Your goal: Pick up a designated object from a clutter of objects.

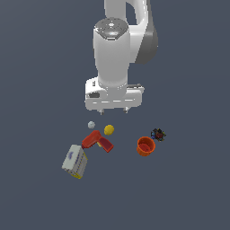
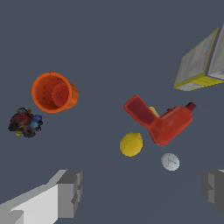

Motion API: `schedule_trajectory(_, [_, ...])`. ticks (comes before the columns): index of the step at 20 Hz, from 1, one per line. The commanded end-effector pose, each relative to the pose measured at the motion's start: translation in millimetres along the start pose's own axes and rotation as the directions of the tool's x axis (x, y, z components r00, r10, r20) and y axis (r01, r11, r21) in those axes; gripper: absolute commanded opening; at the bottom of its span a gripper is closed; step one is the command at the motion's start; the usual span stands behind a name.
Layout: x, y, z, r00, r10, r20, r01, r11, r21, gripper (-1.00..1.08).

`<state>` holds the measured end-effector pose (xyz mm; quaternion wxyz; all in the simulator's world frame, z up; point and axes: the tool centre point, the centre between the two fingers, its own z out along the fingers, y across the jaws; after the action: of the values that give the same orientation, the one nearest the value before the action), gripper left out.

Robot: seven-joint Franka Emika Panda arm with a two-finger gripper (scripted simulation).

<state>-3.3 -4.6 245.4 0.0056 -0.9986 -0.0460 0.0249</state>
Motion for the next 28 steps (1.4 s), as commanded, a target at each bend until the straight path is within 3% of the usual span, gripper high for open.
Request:
schedule_trajectory(1, [0, 4, 19, 1.000, -0.007, -0.005, 0.007, 1.000, -0.001, 1.00])
schedule_trajectory(15, [-22, 23, 131, 0.998, -0.052, -0.037, 0.052, 0.999, -0.012, 1.00])
schedule_trajectory(28, [-39, 28, 169, 0.996, -0.070, -0.048, 0.069, 0.997, -0.017, 1.00])
